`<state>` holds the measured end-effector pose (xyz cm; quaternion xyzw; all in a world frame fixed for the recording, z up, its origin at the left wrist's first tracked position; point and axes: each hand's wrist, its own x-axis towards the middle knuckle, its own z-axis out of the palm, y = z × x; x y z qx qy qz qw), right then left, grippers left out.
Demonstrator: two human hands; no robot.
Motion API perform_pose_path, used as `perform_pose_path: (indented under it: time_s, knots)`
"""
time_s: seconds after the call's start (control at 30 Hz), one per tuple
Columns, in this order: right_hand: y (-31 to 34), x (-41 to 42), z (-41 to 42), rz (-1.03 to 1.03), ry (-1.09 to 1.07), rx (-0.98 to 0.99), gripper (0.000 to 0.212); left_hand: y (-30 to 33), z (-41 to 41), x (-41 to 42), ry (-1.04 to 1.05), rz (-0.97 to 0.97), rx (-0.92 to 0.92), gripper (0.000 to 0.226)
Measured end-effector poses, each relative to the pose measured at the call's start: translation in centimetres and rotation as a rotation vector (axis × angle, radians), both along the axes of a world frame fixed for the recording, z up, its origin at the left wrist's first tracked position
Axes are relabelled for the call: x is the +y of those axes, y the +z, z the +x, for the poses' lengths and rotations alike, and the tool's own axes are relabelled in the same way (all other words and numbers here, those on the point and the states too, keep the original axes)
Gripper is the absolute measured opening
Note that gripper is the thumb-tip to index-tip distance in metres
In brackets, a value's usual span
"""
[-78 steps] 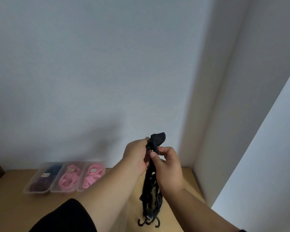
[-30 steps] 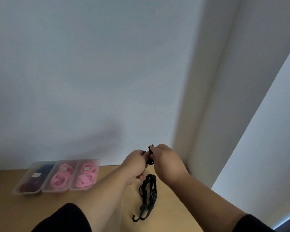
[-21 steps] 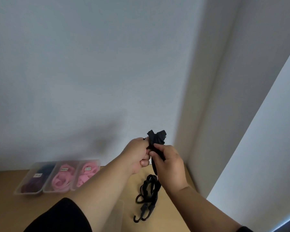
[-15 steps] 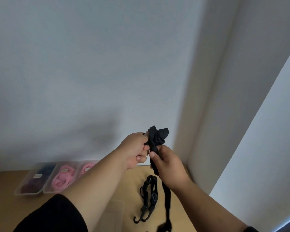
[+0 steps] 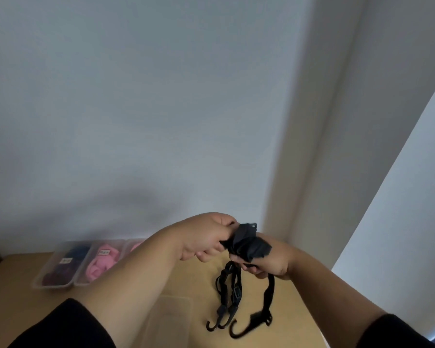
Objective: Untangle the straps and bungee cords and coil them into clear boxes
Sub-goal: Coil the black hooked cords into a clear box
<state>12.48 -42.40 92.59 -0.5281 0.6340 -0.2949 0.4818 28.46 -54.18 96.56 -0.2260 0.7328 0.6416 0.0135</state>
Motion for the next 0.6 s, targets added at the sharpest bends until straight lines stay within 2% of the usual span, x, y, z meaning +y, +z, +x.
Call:
perform_pose_path:
  time_s: [0.1, 0.23, 0.37, 0.53, 0.6]
  knots:
    - [0.6, -0.5, -1.2, 0.058, 0.067, 0.313, 0.025, -0.8, 0.0, 0.8, -0.054, -0.141, -0.149, 0.040]
    - [0.8, -1.2, -1.8, 0.167, 0.141, 0.607, 0.019, -2.5, 0.0, 1.7, -0.075, -0.249, -0.257, 0.027]
    - [1.3, -1.4, -2.6, 0.182, 0.109, 0.679, 0.003, -4.0, -0.2, 2.1, -0.180, -0.663, -0.390, 0.030]
    - [1.8, -2.0, -1.9, 0.135, 0.049, 0.730, 0.022, -6.5, -1.6, 2.0, -0.049, -0.777, -0.430, 0.036]
    - [1.8, -2.1, -1.6, 0.113, 0.023, 0.702, 0.028, -7.7, -2.0, 1.6, 0.062, -0.697, -0.419, 0.035]
